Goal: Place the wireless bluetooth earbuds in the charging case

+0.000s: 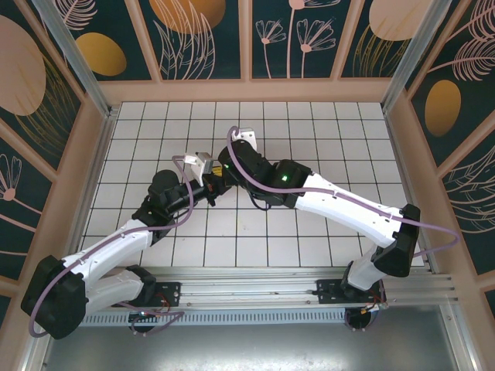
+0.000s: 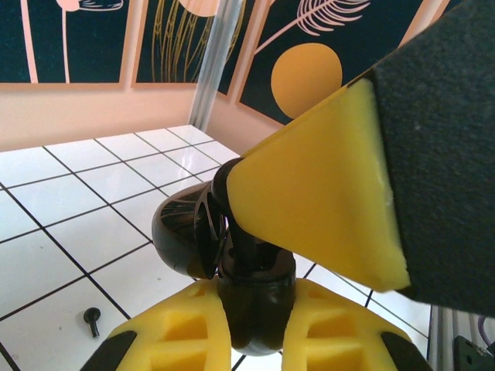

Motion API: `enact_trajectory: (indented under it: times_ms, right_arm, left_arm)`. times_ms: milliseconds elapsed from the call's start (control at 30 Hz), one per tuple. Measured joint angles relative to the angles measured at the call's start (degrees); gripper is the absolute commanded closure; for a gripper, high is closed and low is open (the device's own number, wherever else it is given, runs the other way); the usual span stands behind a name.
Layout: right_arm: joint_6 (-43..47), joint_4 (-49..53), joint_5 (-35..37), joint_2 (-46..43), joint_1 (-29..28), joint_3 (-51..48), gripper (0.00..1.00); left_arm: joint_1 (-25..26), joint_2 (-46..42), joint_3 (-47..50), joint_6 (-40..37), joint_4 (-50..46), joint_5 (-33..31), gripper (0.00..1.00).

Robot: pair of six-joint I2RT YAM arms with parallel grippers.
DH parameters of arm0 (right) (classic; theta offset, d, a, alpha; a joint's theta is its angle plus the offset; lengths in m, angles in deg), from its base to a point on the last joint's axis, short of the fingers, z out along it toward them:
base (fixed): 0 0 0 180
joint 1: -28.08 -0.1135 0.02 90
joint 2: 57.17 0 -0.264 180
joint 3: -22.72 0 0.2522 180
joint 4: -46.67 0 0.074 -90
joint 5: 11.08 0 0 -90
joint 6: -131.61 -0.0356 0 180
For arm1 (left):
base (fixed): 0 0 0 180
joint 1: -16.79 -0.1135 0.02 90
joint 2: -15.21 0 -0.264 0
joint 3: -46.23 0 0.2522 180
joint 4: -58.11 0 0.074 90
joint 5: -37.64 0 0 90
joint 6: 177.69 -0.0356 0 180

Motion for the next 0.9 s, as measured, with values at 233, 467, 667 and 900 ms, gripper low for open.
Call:
enact_trajectory:
  times_ms: [233, 467, 667, 900]
  right_arm:
    - [0.3, 1.5, 1.6, 0.1, -0.4, 1.3, 0.94]
    - [1.3, 2.3, 2.0, 0.1, -0.6, 1.8, 0.94]
    - [1.7, 2.7, 1.9, 0.1, -0.6, 1.8, 0.94]
    - [1.6, 2.9, 1.5, 0.5, -0.6, 1.9, 0.93]
  left_arm:
    - [0.0, 0.0, 0.0, 0.0, 0.8, -0.1, 1.00]
    - [0.0, 0.0, 0.0, 0.0, 1.2, -0.2, 1.00]
    - [0.0, 0.2, 0.0, 0.0, 1.2, -0.2, 1.00]
    - [0.0, 0.4, 0.0, 0.0, 1.2, -0.2, 1.00]
